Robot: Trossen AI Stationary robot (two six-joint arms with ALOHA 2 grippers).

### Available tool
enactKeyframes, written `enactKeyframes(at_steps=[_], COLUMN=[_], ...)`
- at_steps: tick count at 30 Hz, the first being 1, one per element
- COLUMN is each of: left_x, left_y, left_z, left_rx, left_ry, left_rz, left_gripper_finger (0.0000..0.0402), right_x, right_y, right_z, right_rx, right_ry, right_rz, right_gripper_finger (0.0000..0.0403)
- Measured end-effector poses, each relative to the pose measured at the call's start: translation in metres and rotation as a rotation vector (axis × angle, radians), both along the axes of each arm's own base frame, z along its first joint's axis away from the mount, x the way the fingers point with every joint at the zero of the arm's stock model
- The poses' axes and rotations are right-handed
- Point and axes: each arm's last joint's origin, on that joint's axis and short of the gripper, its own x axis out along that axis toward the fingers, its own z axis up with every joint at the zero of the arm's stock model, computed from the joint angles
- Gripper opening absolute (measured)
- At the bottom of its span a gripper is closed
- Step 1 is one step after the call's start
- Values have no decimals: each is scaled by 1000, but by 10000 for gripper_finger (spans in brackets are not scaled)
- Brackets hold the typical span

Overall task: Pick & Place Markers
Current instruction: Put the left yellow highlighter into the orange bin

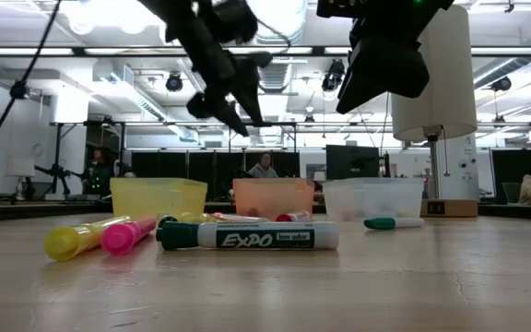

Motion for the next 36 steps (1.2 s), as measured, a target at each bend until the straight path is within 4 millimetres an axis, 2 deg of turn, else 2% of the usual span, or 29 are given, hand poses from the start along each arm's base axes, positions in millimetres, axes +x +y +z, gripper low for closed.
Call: enactKeyframes(at_steps=[8, 20, 27, 36], left_x=[-6, -8, -15, -31], left_y=[-49, -121, -147, -164], left_z=[8, -16, -28, -60], left_rx=[-46, -104, -120, -154], left_ry=[69, 198, 242, 343], left_rz=[-94, -224, -269, -246], left_gripper_finger=[181, 181, 181, 181], right_x=[0, 0, 0, 0], right_y=[0, 0, 0, 0], right_z=[0, 0, 0, 0], right_rx=[0, 0, 0, 1], right_ry=[0, 0, -1, -2], right_rz=[0, 0, 0, 0], right_gripper_finger=[150, 150, 150, 150])
